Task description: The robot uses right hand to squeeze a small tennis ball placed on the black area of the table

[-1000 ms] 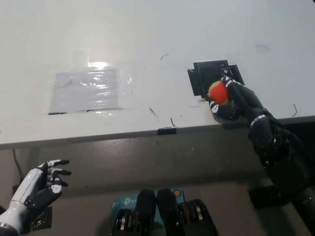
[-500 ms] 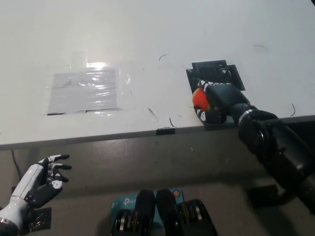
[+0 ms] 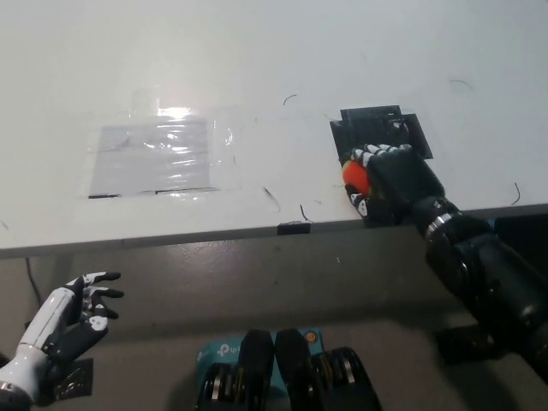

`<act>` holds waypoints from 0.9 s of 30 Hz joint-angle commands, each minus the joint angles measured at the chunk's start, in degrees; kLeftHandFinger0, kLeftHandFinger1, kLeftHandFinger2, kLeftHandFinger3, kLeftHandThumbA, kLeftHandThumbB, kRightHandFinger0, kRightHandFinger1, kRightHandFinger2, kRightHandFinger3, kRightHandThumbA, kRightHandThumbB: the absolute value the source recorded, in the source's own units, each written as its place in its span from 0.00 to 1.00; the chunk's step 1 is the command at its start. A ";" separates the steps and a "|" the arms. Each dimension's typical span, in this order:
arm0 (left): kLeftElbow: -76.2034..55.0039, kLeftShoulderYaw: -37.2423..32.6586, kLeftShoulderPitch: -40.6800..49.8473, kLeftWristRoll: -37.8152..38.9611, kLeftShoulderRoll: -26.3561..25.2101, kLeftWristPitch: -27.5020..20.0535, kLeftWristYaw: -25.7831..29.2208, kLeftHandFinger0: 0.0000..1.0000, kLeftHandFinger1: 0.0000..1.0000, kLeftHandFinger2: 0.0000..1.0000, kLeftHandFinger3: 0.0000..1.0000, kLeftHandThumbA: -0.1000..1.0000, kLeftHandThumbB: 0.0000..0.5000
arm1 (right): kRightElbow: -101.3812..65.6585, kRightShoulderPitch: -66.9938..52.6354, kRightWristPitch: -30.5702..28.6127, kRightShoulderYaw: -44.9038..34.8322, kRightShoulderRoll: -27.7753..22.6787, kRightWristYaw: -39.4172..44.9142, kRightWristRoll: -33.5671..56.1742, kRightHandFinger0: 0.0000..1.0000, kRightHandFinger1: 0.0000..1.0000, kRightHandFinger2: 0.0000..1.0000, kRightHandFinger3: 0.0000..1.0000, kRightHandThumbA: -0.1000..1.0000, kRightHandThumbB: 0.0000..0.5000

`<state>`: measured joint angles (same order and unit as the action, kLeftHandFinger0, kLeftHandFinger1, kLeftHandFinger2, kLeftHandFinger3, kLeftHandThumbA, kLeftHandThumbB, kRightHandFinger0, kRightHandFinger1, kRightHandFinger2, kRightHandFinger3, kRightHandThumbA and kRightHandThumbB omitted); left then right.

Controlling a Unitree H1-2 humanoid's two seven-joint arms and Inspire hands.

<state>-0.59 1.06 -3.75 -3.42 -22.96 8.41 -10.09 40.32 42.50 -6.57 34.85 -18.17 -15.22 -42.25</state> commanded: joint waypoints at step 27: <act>-0.59 1.81 0.58 0.38 -0.35 -3.04 -0.25 0.39 0.50 0.63 0.74 0.10 0.05 | -18.57 -5.11 -9.75 -39.56 13.70 -1.47 33.26 0.00 0.00 0.16 0.17 0.00 0.35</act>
<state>-0.43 2.23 -3.09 -3.84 -22.79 7.33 -10.09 23.04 35.88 -14.86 -2.73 -5.25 -18.52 -16.04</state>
